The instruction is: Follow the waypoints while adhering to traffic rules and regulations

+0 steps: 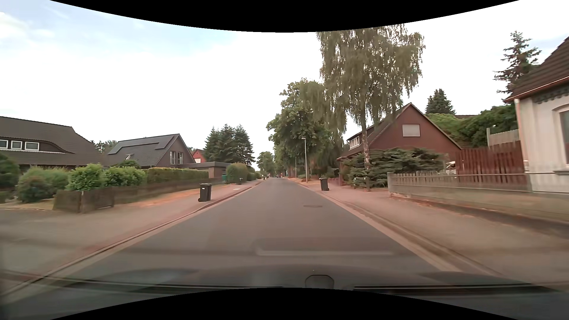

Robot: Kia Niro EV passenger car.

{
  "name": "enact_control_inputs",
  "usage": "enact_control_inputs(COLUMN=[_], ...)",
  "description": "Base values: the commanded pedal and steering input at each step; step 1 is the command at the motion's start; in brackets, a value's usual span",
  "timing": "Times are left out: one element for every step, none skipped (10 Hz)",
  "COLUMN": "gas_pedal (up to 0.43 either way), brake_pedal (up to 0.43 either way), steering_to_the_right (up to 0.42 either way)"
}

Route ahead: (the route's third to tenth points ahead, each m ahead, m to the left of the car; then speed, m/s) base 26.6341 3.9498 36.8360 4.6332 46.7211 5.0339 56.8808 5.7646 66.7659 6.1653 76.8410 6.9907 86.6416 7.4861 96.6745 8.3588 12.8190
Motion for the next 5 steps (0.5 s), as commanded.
enact_control_inputs(gas_pedal=[0.15, 0.15, 0.15, 0.15, 0.15], brake_pedal=[0.0, 0.0, 0.0, 0.0, 0.0], steering_to_the_right=[-0.019, -0.017, -0.015, -0.015, -0.015])
